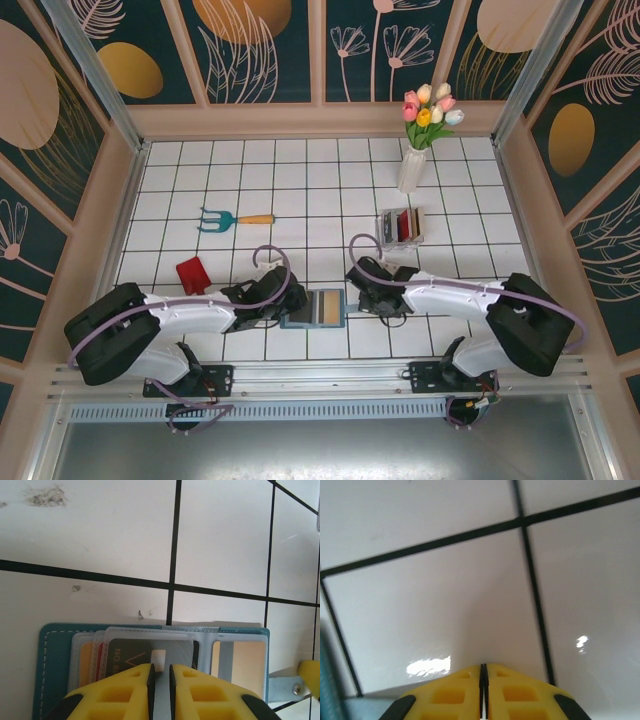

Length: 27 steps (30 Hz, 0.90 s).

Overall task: Put the credit cards into the card holder
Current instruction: Slide the button at the card holder, then pick up the credit card from the storage box.

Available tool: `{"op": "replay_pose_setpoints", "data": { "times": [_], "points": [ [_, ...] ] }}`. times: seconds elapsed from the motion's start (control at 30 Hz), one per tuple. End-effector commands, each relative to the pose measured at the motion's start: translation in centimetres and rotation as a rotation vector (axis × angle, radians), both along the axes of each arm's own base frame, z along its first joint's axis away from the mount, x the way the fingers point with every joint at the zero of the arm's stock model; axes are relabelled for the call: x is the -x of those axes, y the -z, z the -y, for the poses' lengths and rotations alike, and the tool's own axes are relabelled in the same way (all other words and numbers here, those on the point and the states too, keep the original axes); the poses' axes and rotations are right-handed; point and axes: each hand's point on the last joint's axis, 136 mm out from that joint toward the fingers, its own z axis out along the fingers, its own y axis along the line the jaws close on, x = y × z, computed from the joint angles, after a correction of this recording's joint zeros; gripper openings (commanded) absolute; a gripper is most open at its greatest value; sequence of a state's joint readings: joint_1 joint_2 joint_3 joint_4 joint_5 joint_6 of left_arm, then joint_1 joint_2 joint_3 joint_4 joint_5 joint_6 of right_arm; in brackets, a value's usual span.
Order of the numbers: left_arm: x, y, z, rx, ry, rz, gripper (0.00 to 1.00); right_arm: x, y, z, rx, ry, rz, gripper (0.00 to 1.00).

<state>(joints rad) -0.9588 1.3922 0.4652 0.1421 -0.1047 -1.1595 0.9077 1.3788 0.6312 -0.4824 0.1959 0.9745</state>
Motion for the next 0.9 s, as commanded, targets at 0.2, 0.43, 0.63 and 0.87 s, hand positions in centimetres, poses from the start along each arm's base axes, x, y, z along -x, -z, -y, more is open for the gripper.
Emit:
{"op": "replay_pose_setpoints", "data": {
  "times": [0.2,0.43,0.63,0.87],
  "points": [
    [-0.6,-2.2,-0.2,-0.054,0.042,0.066,0.25,-6.0,-8.9,1.2,-0.096,-0.056,0.257,0.31],
    [-2.6,-5.8,1.7,-0.042,0.063,0.137,0.35,-11.5,-13.0,4.3,-0.041,-0.080,0.331,0.36],
    [-5.8,-7.8,2.9,0.022,0.054,0.146,0.42,-15.1,-14.0,4.5,0.020,-0.140,0.314,0.41],
    [-9.5,-9.1,5.0,0.106,0.059,0.141,0.55,-18.1,-11.7,5.7,0.189,-0.103,0.247,0.41]
  ]
}}
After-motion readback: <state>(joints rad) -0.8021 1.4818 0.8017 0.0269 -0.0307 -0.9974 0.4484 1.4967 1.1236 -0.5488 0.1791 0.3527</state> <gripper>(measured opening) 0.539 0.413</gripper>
